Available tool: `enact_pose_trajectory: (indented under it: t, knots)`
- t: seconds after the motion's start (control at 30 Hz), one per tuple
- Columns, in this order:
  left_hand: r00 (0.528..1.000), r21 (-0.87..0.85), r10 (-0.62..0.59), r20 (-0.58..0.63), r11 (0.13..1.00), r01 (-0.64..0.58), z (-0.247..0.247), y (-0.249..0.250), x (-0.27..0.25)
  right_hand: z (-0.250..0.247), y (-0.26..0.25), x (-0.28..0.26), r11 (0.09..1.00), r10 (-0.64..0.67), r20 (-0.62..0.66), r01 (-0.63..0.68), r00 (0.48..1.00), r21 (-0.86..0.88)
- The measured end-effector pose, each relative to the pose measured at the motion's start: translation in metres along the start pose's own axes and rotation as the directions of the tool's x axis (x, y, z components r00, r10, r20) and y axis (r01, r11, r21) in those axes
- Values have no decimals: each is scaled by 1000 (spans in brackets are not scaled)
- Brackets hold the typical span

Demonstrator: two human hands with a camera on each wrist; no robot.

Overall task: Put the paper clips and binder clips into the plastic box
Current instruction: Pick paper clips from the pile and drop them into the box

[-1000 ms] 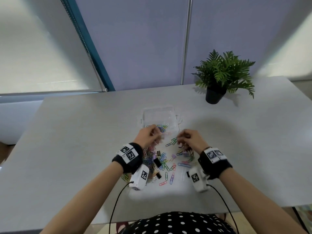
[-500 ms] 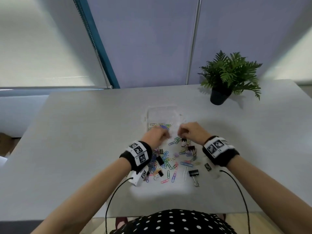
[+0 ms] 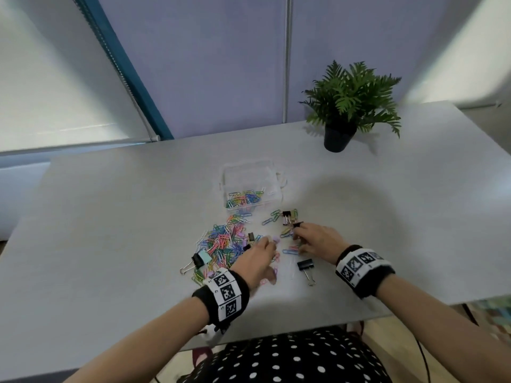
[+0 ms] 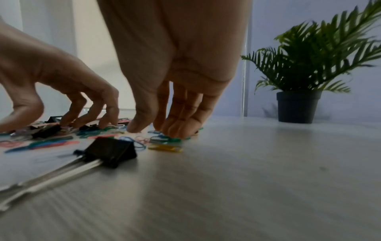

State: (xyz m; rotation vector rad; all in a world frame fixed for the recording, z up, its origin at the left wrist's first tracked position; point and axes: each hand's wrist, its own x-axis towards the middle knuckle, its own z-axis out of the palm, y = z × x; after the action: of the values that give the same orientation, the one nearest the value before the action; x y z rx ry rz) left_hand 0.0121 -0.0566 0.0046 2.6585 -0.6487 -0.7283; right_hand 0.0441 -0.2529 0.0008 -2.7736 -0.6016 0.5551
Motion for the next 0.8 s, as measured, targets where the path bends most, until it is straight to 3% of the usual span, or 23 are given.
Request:
enact_pose_trajectory:
  t: [0.27, 0.57, 0.8]
  knots:
    - [975, -30, -121, -187, 993, 118, 5, 7, 7, 5, -14, 8, 999, 28, 32, -28, 999, 22]
    - [973, 100, -203, -107, 972, 213, -3, 23, 20, 16, -15, 11, 999, 43, -13, -42, 999, 33]
    - [990, 216, -88, -114, 970, 111, -1, 15, 14, 17, -14, 8, 992, -95, -43, 91, 995, -89]
